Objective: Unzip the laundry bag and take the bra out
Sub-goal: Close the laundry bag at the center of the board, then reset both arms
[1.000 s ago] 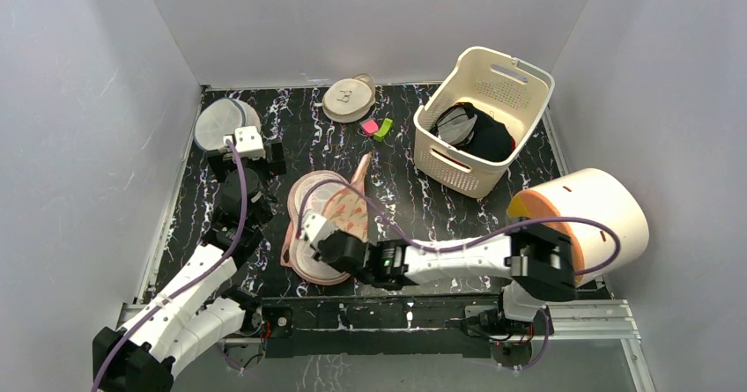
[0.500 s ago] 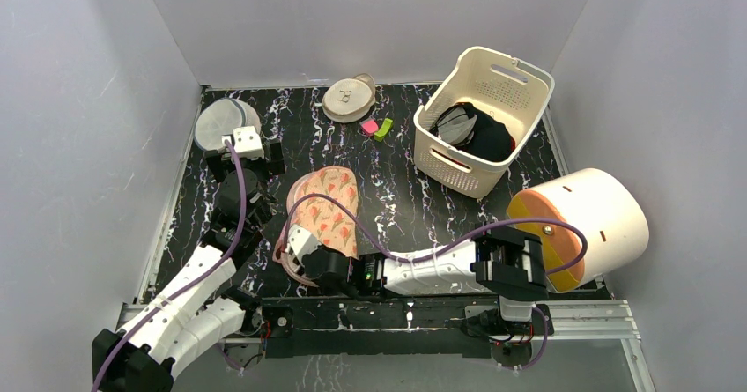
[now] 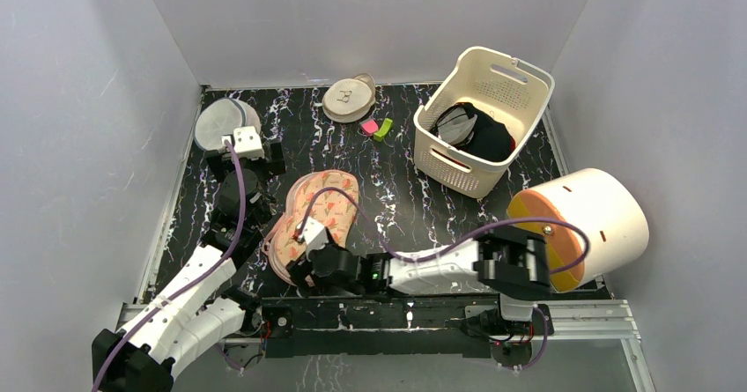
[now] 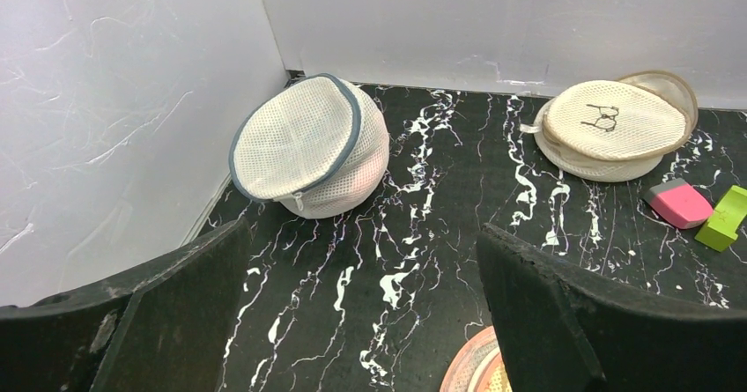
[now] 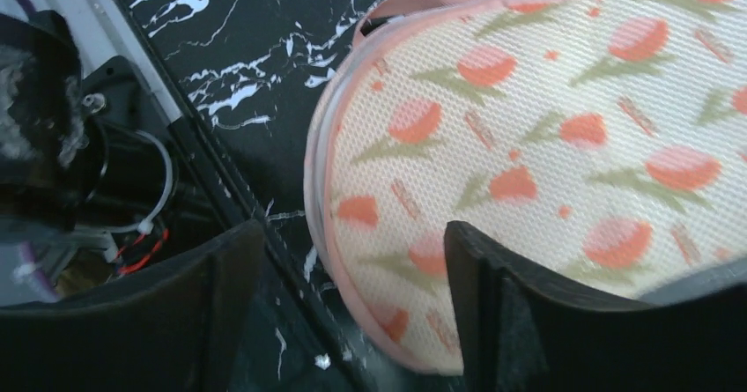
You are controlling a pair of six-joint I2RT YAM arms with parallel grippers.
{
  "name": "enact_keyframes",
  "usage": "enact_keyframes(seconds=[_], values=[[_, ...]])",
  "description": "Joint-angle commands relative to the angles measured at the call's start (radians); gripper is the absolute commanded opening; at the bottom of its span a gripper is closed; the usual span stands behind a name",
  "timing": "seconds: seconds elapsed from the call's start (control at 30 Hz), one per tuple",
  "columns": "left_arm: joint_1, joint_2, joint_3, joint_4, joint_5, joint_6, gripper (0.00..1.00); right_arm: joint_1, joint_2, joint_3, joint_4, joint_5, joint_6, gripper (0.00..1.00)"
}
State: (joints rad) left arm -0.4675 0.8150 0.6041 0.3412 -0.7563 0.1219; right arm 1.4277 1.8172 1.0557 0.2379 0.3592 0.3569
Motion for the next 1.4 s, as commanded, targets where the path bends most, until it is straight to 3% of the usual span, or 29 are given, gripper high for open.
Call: enact_keyframes(seconds=[0.0,0.13,0.3,0.73,0.97,1.17,1.27,1.37], values=[[0.004,-0.018,0.026,0.004,0.020,-0.022,0.98,-0.030,-0.220,-0.102,-0.010,0.004,0.126,0.79],[0.005,-0.010,0.032,-0.011,0.036,-0.038,0.99,-0.110,-0.334,-0.216,-0.079,-0.015,0.265,0.86],[0.004,0.027,0.043,-0.033,0.084,-0.055,0.98,-0.282,-0.399,-0.319,-0.094,-0.215,0.405,0.88],[0.004,0.145,0.098,-0.105,0.266,-0.079,0.98,-0.369,-0.498,-0.320,-0.226,-0.197,0.378,0.98],[0.001,0.160,0.106,-0.114,0.392,-0.090,0.98,-0.519,-0.691,-0.206,-0.493,-0.073,0.226,0.98],[-0.003,0.168,0.165,-0.164,0.437,-0.127,0.98,-0.911,-0.804,0.012,-0.630,-0.197,0.037,0.98],[-0.004,0.210,0.332,-0.304,0.458,-0.143,0.99,-1.026,-0.788,0.176,-0.696,-0.205,-0.034,0.98],[-0.002,0.260,0.588,-0.444,0.492,-0.169,0.98,-1.052,-0.762,0.355,-0.753,-0.121,-0.090,0.98]])
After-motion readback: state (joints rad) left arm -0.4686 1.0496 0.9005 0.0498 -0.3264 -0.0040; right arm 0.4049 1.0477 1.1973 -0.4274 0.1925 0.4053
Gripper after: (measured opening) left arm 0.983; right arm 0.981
